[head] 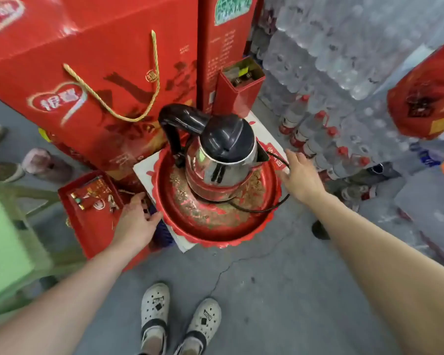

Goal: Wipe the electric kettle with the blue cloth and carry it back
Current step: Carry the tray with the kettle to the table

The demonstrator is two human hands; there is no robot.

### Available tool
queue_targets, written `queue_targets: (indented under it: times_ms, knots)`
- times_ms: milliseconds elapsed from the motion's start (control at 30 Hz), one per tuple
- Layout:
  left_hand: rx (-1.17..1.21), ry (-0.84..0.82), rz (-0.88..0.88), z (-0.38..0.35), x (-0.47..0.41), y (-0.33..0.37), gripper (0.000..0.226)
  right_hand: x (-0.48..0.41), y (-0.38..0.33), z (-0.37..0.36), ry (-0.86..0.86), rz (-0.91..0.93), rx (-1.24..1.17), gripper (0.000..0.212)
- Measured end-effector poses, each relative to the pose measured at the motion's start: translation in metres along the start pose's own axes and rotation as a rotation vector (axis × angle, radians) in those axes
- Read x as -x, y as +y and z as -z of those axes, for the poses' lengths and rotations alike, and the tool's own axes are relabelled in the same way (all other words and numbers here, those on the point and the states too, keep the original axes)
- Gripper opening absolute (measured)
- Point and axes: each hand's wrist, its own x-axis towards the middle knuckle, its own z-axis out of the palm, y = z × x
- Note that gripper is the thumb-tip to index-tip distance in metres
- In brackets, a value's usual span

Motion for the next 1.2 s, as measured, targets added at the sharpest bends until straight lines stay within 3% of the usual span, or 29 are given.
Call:
queue_targets:
  times_ms: [200,433,667,967,1067,1200]
  knots:
    - [0.031,0.009,0.011,-0.031,-0.017,-0.004,0.060,-0.045,-0.009,-0.022,-0.113,-0.019,-0.038,0.051]
    - [0.185,0.053,0.072,-0.034,-0.038,-0.013,0.069,-0.051,-0.001,-0.038,-0.097,-0.216,-0.376,0.042]
    - [0.276,0.036,0.111,-0.016,-0.040,-0.017,0.069,-0.016,0.021,-0.055,-0.186,-0.340,-0.636,0.036]
    - [0.266,-0.060,0.009,0.021,0.007,0.015,0.065,0.083,0.030,-0.039,-0.099,-0.383,-0.730,0.023]
    - [0.270,-0.141,-0.035,0.037,0.029,0.026,0.065,0.134,0.028,-0.021,-0.025,-0.433,-0.766,0.032]
    - [0.277,-0.248,-0.092,0.060,0.066,0.042,0.066,0.214,0.018,0.004,0.093,-0.541,-0.857,0.062]
